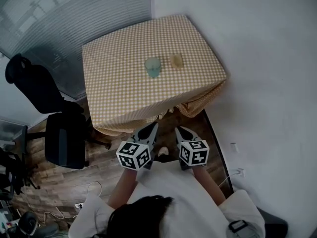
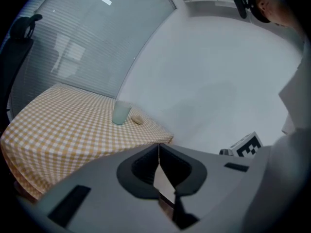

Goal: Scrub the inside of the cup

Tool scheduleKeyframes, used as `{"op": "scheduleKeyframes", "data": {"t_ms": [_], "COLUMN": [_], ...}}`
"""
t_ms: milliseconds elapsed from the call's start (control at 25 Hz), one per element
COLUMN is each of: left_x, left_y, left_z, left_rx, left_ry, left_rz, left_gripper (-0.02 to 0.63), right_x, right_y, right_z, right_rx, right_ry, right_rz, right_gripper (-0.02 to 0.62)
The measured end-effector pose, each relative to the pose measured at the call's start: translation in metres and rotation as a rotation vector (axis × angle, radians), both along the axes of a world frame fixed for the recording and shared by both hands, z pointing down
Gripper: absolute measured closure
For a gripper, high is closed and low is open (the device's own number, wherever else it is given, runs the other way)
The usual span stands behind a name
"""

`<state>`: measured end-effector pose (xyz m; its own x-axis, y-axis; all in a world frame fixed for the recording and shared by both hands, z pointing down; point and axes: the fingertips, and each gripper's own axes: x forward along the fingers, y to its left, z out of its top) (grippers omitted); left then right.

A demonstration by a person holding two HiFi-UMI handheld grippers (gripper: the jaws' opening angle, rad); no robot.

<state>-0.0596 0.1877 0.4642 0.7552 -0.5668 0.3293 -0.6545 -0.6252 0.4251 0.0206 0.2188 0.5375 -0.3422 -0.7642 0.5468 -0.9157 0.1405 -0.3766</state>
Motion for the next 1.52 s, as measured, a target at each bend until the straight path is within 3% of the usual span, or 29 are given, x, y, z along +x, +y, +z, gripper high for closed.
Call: {"op": "scheduleKeyframes", "data": {"t_ms": [160, 360, 800, 1000, 1320, 1520], "left_x": [-0.013, -0.016, -0.002, -0.005, -0.021, -0.023], "left_y": [-0.007, -0.021, -0.079, -0.114, -0.179, -0.213], "left_z": [0.008, 0.008, 0.012, 0.025, 0.038, 0.038], "left_rx": [-0.020, -0.019, -0.021, -0.034, -0.052, -0.052], "left_ry": [-0.025, -0.021, -0.059, -0.101, -0.141, -0.149], "left_rz": [-0.066, -0.083, -0.036, 0.002, -0.042, -0.019], "left_gripper": [0.594, 0.594, 0.594, 0.594, 0.594, 0.594], "right_x": [0.001, 0.015, 0.049, 0.049, 0.049, 0.046], "right_y": [-0.002, -0.009, -0.053, -0.085, -0.137, -0.166], "right_z": [0.000, -0.005, -0.002, 0.002, 0.000, -0.011], "right_rx": [0.004, 0.023, -0.008, -0.024, -0.033, -0.016], "right_ry": [-0.009, 0.019, -0.007, 0.006, 0.034, 0.050], "right_rz": [-0.001, 0.047, 0.213, 0.213, 0.212, 0.232], "right_gripper": [0.560, 0.560, 0.560, 0.560, 0.560, 0.560]}}
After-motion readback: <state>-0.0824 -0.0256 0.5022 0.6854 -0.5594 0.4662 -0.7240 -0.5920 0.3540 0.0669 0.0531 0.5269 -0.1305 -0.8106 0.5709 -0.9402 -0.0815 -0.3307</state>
